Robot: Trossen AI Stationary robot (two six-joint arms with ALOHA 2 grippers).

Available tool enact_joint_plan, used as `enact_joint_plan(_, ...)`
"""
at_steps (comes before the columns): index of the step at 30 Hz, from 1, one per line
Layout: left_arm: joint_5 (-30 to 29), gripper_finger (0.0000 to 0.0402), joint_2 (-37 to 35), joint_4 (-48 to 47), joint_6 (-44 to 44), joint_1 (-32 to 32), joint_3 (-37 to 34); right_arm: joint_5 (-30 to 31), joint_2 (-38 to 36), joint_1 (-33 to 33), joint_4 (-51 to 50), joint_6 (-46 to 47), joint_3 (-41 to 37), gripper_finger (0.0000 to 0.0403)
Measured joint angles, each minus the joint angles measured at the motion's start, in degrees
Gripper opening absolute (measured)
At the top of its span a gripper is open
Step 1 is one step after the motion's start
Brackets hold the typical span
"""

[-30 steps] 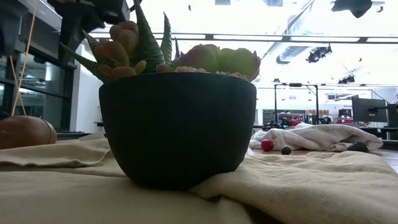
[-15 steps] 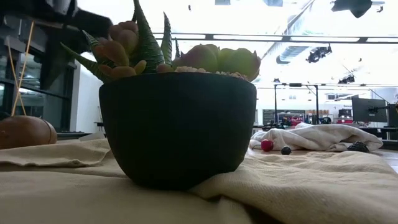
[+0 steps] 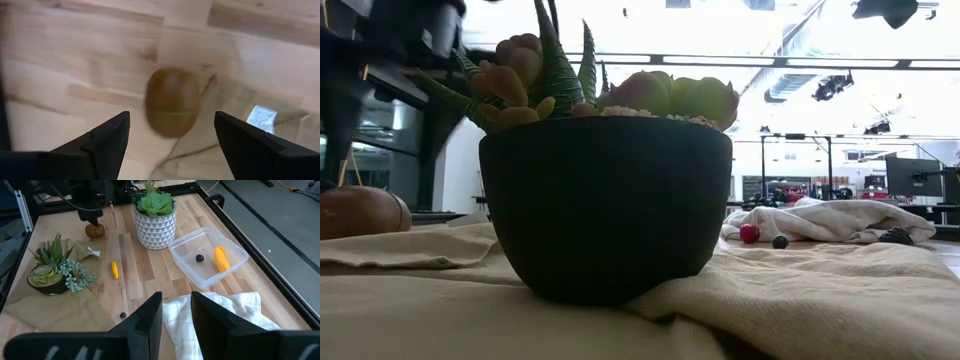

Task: Pick and placing Produce into tupperware
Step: Put the brown kiwi into the transparent bin

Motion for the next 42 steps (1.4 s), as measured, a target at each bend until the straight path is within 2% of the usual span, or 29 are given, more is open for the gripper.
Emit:
enact_joint_plan(5,1.04,0.028,-0.24,5.19,2.24,1.97,-2.76,0.04,0.0,0.0,0.01,0.02,0.0,0.0094)
enact_joint_plan(13,4.95,0.028,-0.24,6.09,3.18,2.11,-5.23,0.7,0.0,0.0,0.0,0.19,0.0,0.0094)
enact_joint_plan(22,5.93,0.028,-0.24,12.48,3.13,2.13,-8.62,1.6,0.0,0.0,0.0,0.12,0.0,0.0094)
enact_joint_plan(36,5.78,0.028,-0.24,12.85,4.02,2.13,-9.5,2.26,0.0,0.01,0.0,0.26,0.0,0.0094)
enact_joint_plan(42,7.04,0.028,-0.22,16.02,3.56,2.13,-11.65,2.75,0.01,0.02,0.0,0.31,0.0,0.0094)
